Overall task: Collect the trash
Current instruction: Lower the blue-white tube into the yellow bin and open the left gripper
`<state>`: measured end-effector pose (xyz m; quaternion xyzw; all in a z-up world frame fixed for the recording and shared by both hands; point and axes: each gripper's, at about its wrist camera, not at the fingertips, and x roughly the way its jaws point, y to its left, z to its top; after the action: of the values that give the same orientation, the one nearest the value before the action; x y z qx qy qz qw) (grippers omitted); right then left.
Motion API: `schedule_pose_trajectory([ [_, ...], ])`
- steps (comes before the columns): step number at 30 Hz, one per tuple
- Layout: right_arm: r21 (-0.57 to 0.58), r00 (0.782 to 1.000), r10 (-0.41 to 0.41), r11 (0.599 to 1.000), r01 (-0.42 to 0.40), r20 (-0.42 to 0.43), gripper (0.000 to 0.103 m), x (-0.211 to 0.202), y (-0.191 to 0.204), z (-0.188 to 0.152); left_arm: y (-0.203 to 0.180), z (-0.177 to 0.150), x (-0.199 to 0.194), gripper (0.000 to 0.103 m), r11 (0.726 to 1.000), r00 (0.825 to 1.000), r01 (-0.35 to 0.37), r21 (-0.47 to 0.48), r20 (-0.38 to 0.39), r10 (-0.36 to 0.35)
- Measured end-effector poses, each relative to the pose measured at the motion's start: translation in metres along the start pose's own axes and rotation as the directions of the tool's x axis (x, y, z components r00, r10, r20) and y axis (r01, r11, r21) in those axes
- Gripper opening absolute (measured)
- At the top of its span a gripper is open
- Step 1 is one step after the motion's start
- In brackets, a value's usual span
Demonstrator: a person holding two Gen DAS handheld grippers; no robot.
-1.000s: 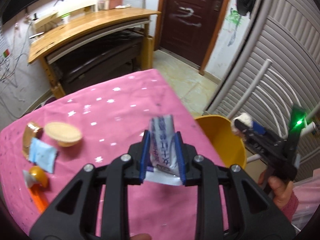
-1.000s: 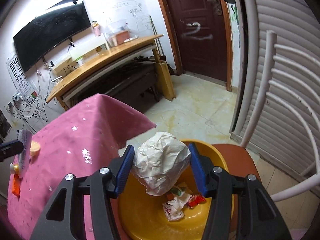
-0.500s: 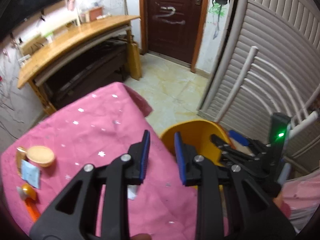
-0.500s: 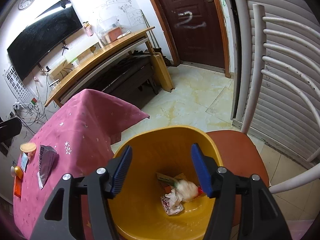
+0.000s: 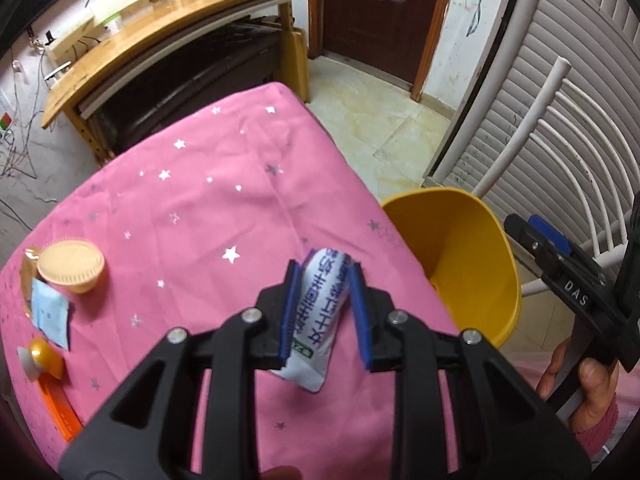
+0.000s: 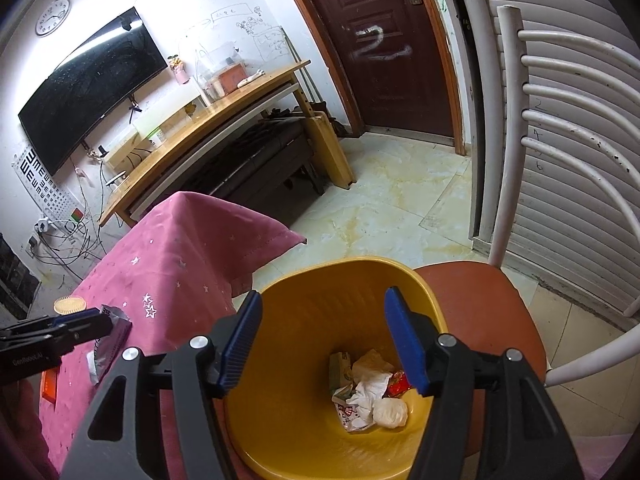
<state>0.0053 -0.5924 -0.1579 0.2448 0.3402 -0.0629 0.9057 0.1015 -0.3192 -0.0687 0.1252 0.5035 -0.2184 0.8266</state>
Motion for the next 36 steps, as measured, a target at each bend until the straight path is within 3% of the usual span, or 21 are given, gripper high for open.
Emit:
schedule_pose_trajectory([
  [6,0.005,1.0,0.009,1.0,-0.009,0.006,0.058,-0.003,0.001,0.002,0.003,-0.001,0.005,0.023,0.998,0.998,0.056,-0.024,-0.036,-0.057],
  [9,0.011,1.0,0.016,1.0,-0.016,0.008,0.059,-0.004,-0.002,0.002,0.004,-0.002,0.003,0.012,0.996,0.996,0.083,-0.039,-0.031,-0.084],
  [13,0.019,1.0,0.02,1.0,-0.021,0.016,0.059,-0.006,-0.004,0.003,0.005,-0.002,0.0,0.006,0.991,0.993,0.116,-0.063,-0.019,-0.117],
  [24,0.064,0.998,0.033,0.997,-0.036,0.054,0.059,-0.017,-0.017,0.007,-0.052,0.024,-0.004,0.006,0.982,0.983,0.185,0.029,0.014,-0.185],
  [32,0.094,0.997,0.047,0.994,-0.052,0.056,0.059,-0.017,-0.023,0.008,-0.085,0.035,0.019,0.006,0.977,0.978,0.206,0.056,-0.022,-0.205],
  [34,0.105,0.997,0.053,0.993,-0.058,0.053,0.059,-0.015,-0.025,0.009,-0.088,0.038,0.022,0.017,0.978,0.979,0.202,0.051,-0.029,-0.201],
  [36,0.123,0.997,0.059,0.99,-0.065,0.048,0.059,-0.013,-0.032,0.009,-0.093,0.041,0.026,0.02,0.979,0.979,0.2,0.045,-0.035,-0.198],
])
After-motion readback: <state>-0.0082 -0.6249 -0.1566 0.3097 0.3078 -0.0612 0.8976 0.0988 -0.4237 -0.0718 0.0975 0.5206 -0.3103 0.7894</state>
